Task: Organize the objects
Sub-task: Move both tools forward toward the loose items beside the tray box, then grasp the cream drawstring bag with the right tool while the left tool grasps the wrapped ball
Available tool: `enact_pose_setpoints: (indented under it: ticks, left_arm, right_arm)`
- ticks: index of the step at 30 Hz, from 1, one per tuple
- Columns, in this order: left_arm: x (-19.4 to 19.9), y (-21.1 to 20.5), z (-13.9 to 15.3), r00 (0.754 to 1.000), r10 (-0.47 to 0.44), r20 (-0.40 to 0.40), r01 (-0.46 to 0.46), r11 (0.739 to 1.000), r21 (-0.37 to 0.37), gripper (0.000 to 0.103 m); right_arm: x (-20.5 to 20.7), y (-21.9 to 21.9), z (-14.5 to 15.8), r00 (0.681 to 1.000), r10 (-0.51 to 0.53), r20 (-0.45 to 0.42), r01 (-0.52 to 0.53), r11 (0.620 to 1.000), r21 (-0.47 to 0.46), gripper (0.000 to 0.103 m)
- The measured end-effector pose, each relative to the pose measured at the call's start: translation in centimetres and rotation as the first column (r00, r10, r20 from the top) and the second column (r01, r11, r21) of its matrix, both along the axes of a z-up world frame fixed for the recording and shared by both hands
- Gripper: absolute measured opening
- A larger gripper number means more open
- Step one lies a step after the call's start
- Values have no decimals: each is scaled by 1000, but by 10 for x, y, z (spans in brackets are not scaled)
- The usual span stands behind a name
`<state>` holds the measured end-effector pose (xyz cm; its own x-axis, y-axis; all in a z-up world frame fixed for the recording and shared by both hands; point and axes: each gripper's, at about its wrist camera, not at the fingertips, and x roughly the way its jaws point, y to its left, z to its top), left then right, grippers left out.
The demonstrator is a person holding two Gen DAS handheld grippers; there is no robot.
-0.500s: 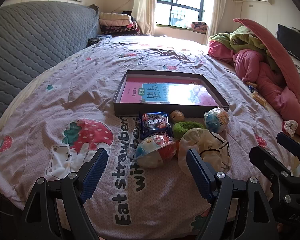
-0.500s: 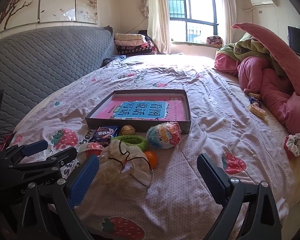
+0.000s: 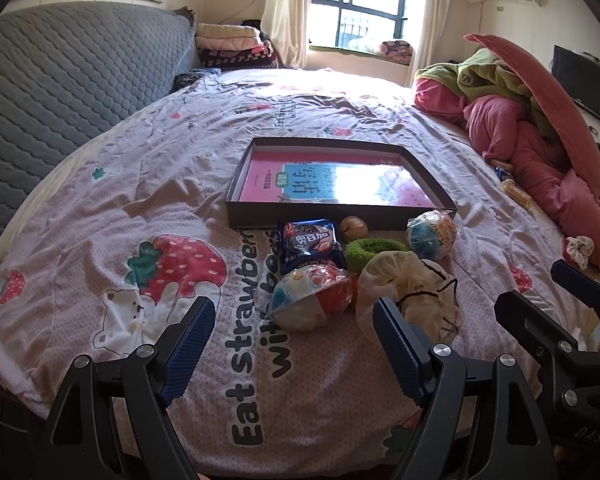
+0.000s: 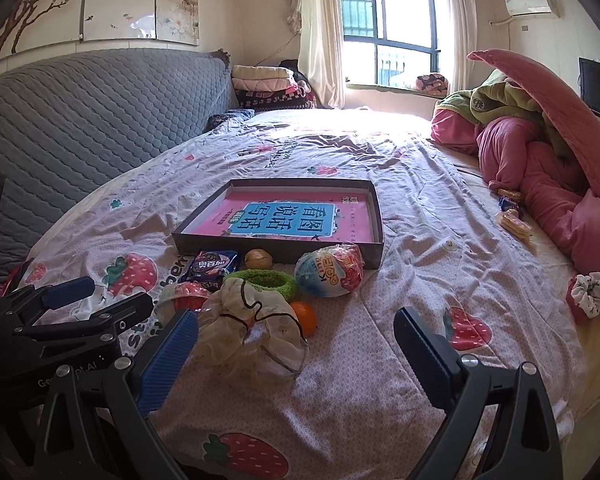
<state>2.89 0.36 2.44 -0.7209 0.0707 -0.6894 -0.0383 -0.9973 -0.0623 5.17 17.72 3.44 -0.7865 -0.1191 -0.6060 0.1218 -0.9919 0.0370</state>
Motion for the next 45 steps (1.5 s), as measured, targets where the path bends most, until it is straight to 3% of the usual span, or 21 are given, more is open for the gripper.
enact_pose_setpoints:
  ticks: [22, 45]
  left_arm:
    - [-12, -3, -28, 996, -4, 84, 4, 1000, 7, 82]
    - [-27, -4, -56, 992, -17, 121, 19, 1000, -15, 82]
  right_arm:
    - [-8, 0, -24, 997, 28, 70, -28, 1000, 0, 99]
    - [-18, -7, -55, 988, 81, 135, -83, 996, 14, 99]
